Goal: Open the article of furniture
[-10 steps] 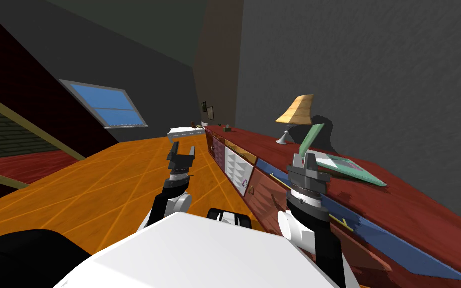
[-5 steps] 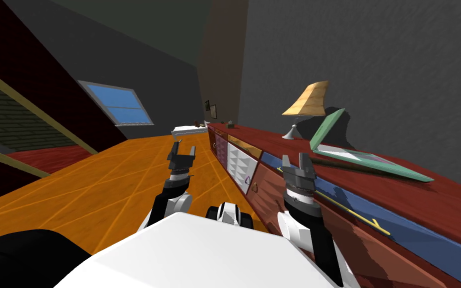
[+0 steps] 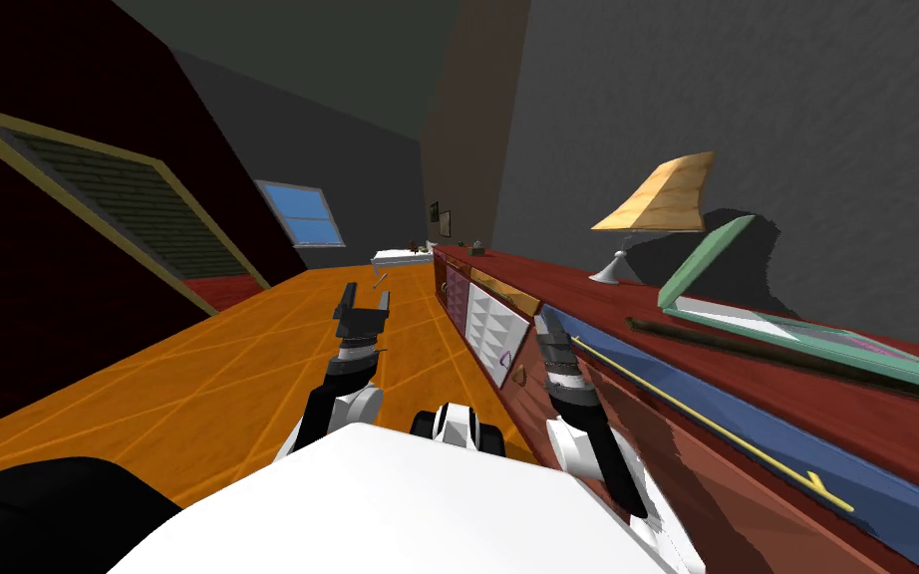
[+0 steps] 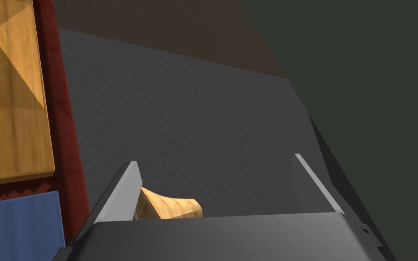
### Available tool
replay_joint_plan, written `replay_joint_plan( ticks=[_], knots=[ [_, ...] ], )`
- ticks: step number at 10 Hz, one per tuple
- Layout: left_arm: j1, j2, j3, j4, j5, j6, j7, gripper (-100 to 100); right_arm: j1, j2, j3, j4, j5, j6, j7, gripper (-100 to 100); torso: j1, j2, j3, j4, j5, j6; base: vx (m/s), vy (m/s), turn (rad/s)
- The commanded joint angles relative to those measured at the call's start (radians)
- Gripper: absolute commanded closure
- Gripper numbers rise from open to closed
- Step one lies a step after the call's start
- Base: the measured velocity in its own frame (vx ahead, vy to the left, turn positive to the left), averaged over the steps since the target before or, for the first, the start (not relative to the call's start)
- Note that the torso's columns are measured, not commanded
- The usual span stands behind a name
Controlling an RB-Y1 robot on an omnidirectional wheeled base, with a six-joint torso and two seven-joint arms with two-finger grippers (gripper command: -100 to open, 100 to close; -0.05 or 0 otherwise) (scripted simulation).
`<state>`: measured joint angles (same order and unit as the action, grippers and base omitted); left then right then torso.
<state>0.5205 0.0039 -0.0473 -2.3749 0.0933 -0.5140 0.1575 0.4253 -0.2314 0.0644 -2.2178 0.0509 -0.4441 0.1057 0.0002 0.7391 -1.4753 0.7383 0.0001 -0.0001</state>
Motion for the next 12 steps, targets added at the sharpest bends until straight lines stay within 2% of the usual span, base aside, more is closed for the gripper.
replay_joint_plan(
  ticks=[1, 3, 4, 5, 6, 7, 8, 9, 10, 11, 12],
  knots=[
    [0.0, 0.0, 0.0, 0.0, 0.0, 0.0, 0.0, 0, -0.029, -0.043, 0.041, 0.056, 0.039, 0.055, 0.03, -100, 0.0, -0.002, -0.001, -0.001, 0.0, 0.001, -0.067, 0.026, 0.272],
    [0.0, 0.0, 0.0, 0.0, 0.0, 0.0, 0.0, 0, -0.064, -0.102, 0.09, 0.128, 0.086, 0.108, 0.063, -100, 0.001, -0.001, -0.001, 0.0, 0.0, 0.0, -0.121, 0.032, 0.399],
    [0.0, 0.0, 0.0, 0.0, 0.0, 0.0, 0.0, 0, -0.064, -0.102, 0.09, 0.134, 0.086, 0.112, 0.063, -100, 0.0, 0.002, 0.001, 0.0, 0.0, 0.0, -0.097, 0.02, 0.106],
    [0.0, 0.0, 0.0, 0.0, 0.0, 0.0, 0.0, 0, -0.083, -0.132, 0.115, 0.168, 0.111, 0.143, 0.081, -100, -0.002, -0.001, 0.0, 0.0, 0.0, 0.001, -0.081, 0.036, 0.224],
    [0.0, 0.0, 0.0, 0.0, 0.0, 0.0, 0.0, 0, -0.083, -0.132, 0.115, 0.175, 0.111, 0.143, 0.081, -100, 0.0, -0.002, -0.002, -0.001, 0.0, 0.0, -0.057, 0.028, 0.167],
    [0.0, 0.0, 0.0, 0.0, 0.0, 0.0, 0.0, 0, -0.101, -0.164, 0.141, 0.204, 0.138, 0.174, 0.099, -100, -0.001, -0.004, -0.002, -0.001, 0.0, 0.001, -0.064, 0.032, 0.332],
    [0.0, 0.0, 0.0, 0.0, 0.0, 0.0, 0.0, 0, -0.101, -0.164, 0.141, 0.216, 0.138, 0.174, 0.099, -100, 0.0, -0.002, -0.002, -0.001, 0.0, -0.001, -0.063, 0.028, 0.153],
    [0.0, 0.0, 0.0, 0.0, 0.0, 0.0, 0.0, 0, -0.12, -0.196, 0.168, 0.25, 0.164, 0.206, 0.118, -100, 0.0, -0.002, -0.001, 0.0, 0.0, 0.001, -0.077, 0.038, 0.257],
    [0.0, 0.0, 0.0, 0.0, 0.0, 0.0, 0.0, 0, -0.12, -0.196, 0.168, 0.259, 0.164, 0.206, 0.118, -100, 0.0, 0.0, 0.0, 0.0, 0.0, 0.0, -0.061, 0.034, 0.164],
    [0.0, 0.0, 0.0, 0.0, 0.0, 0.0, 0.0, 0, -0.139, -0.23, 0.195, 0.288, 0.191, 0.238, 0.137, -100, 0.0, -0.001, 0.0, 0.0, 0.0, 0.001, -0.083, 0.042, 0.274],
    [0.0, 0.0, 0.0, 0.0, 0.0, 0.0, 0.0, 0, -0.139, -0.23, 0.195, 0.303, 0.191, 0.238, 0.137, -100, 0.0, 0.0, 0.0, 0.0, 0.0, 0.0, -0.073, 0.036, 0.148]
  ],
)
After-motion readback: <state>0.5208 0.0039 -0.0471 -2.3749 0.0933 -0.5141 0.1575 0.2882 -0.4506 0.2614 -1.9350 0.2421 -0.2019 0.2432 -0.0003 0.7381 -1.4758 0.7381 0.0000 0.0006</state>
